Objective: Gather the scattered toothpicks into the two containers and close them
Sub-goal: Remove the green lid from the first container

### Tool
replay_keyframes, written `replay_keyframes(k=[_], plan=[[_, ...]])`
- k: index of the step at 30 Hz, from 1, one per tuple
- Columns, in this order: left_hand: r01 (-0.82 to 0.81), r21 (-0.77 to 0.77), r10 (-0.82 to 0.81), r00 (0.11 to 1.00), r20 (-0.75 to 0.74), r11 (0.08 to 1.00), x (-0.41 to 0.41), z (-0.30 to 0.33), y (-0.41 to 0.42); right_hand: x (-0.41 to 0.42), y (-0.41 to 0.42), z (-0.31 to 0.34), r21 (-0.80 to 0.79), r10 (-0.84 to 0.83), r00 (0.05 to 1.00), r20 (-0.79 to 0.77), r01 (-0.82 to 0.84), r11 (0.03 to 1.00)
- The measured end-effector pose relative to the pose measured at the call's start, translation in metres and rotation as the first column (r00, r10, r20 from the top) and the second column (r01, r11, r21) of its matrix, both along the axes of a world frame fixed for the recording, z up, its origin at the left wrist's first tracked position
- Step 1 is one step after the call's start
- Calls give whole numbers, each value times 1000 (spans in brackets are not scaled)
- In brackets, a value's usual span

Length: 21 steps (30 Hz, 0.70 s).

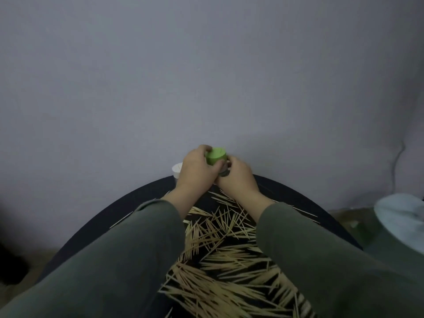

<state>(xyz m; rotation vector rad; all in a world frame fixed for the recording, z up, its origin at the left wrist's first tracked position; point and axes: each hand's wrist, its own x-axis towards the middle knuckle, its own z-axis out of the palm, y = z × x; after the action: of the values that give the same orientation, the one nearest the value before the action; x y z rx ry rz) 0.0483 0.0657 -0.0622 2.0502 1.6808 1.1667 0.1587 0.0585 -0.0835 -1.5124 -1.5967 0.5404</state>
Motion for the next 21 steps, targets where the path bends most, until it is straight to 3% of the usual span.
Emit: replay_keyframes(k=[9, 17, 21], plan=[[97, -49, -99, 994, -39, 994, -18, 30, -97, 10, -104, 39, 7, 180, 981, 71, -181, 983], [328, -126, -295, 929, 222, 936, -35, 31, -187, 16, -191, 37, 34, 263, 964, 42, -265, 964], [313, -108, -291, 940, 180, 944, -40, 19, -210, 21, -215, 28, 33, 285, 950, 128, -291, 956]])
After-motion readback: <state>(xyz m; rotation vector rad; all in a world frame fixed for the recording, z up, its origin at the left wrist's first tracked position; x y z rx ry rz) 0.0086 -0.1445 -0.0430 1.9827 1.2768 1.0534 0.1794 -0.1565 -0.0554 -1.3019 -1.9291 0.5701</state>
